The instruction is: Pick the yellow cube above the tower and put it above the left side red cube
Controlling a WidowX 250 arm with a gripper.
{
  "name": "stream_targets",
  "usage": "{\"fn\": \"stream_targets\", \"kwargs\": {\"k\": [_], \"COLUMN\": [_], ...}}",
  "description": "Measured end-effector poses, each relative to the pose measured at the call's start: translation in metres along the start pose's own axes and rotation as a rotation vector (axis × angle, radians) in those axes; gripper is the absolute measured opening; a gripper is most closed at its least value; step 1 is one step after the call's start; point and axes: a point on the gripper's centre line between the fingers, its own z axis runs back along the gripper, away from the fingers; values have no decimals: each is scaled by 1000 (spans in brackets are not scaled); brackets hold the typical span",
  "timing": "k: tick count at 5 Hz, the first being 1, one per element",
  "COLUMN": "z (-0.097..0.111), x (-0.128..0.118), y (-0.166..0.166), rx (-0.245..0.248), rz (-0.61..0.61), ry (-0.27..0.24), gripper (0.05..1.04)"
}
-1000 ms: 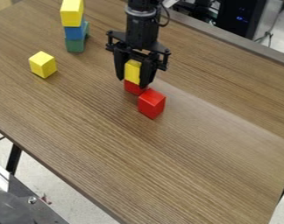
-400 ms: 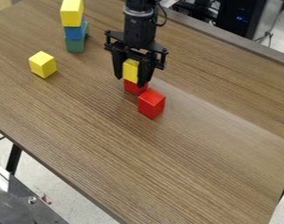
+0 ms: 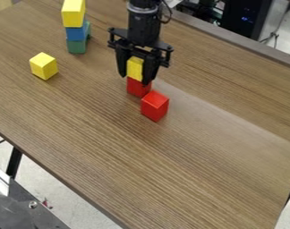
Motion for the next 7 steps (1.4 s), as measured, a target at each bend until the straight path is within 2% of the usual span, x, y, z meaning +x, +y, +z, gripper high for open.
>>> {"fn": "stream_targets", "kwargs": {"k": [1,2,3,5,6,7], "z": [1,-1,-4,2,9,43], "x": [1,5,4,9,10,14], "y": [0,-1,1,1,6,8], "rx": [-2,-7,3,1,-32,-43], "rz": [3,13,22,28,47,13], "ry": [-5,3,14,6,8,-108], "gripper": [622,751,986,1000,1000,1000]}}
